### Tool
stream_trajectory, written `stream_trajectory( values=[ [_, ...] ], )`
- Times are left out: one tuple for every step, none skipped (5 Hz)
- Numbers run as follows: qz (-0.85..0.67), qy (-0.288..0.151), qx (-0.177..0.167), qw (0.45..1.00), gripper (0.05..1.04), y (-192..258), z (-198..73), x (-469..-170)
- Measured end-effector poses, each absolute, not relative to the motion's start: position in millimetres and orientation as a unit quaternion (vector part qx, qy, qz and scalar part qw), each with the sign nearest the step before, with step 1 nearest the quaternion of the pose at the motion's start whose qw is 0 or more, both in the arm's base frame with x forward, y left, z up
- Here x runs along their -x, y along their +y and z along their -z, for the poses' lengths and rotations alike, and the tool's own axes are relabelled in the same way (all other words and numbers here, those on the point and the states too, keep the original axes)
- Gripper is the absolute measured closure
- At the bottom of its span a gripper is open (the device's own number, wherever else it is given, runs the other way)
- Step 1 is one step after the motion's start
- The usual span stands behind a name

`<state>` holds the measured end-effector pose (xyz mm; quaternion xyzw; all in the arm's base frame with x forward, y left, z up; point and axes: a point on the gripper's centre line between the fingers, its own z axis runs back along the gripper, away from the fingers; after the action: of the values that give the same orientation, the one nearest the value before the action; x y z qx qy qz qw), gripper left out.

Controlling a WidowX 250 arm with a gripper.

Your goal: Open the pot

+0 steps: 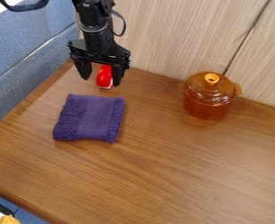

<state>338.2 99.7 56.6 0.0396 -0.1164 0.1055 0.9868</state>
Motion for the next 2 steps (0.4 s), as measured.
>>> stream_trajectory(
  values=[
    [-0.105, -0.101, -0.035, 0.989, 0.083, 98, -46, -336],
    [-0.079, -0.102, -0.022, 0.991, 0.083, 83, -45, -340]
  ],
)
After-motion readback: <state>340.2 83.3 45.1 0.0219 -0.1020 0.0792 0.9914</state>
